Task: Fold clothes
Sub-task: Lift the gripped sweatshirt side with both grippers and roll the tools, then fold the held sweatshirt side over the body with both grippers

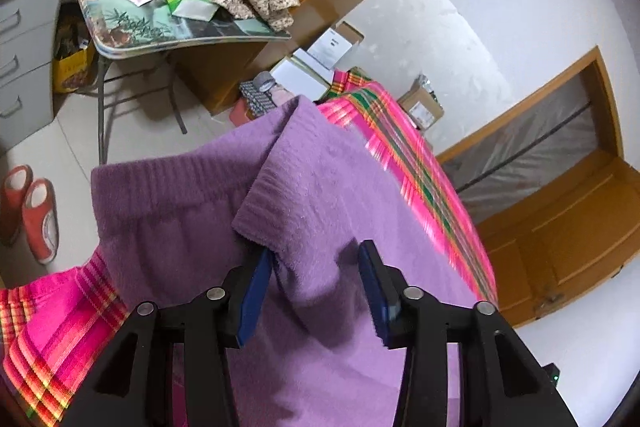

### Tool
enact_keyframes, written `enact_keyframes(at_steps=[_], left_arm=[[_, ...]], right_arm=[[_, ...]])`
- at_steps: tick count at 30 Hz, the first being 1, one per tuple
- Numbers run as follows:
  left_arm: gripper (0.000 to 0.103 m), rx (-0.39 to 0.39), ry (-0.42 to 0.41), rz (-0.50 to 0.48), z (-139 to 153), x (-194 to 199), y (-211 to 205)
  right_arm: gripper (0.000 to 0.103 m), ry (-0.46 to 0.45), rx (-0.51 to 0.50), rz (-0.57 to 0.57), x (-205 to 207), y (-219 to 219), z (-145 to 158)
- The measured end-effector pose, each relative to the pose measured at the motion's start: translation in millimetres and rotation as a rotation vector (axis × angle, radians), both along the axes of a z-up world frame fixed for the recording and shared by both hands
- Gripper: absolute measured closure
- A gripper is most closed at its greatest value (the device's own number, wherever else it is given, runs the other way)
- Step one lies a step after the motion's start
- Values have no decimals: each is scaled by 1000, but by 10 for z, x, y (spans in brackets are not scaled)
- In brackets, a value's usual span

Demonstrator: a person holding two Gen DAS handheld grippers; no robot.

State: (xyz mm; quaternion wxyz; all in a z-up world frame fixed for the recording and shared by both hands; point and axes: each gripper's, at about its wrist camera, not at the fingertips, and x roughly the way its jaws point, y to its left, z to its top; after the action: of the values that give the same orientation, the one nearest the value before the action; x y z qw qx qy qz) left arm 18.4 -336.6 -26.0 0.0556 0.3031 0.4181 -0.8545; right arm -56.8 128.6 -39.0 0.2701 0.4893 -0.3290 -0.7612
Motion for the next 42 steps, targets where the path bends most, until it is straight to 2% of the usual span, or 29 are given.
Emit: enact_keyframes(at_steps=[1, 2, 3, 8, 18, 24, 29, 39, 42], left_arm=[[75, -11, 3, -1, 18, -6, 4], [92, -19, 3, 0, 39, -11, 3], [95, -27, 2, 0, 60, -15, 1], [97, -80, 24, -8, 251, -77, 25], [98, -198, 143, -52, 917, -178, 90], [98, -229, 151, -62, 1016, -53, 24], [98, -228, 108, -68, 819, 167, -66], [98, -129, -71, -44, -28, 437, -350], [98, -133, -74, -44, -64, 447, -342]], right_arm=[[100, 2, 4, -3, 1, 27, -5], [100, 3, -6, -6, -9, 37, -9], [100, 10, -6, -2, -8, 29, 6], [100, 87, -25, 11, -31, 27, 225], [100, 289, -98, 33, 109, 35, 963], [100, 333, -78, 106, 385, -130, 1142], [100, 299, -32, 180, 657, -202, 943], [100, 31, 45, 281, 895, -359, -92], [100, 41, 39, 283, 938, -358, -75]])
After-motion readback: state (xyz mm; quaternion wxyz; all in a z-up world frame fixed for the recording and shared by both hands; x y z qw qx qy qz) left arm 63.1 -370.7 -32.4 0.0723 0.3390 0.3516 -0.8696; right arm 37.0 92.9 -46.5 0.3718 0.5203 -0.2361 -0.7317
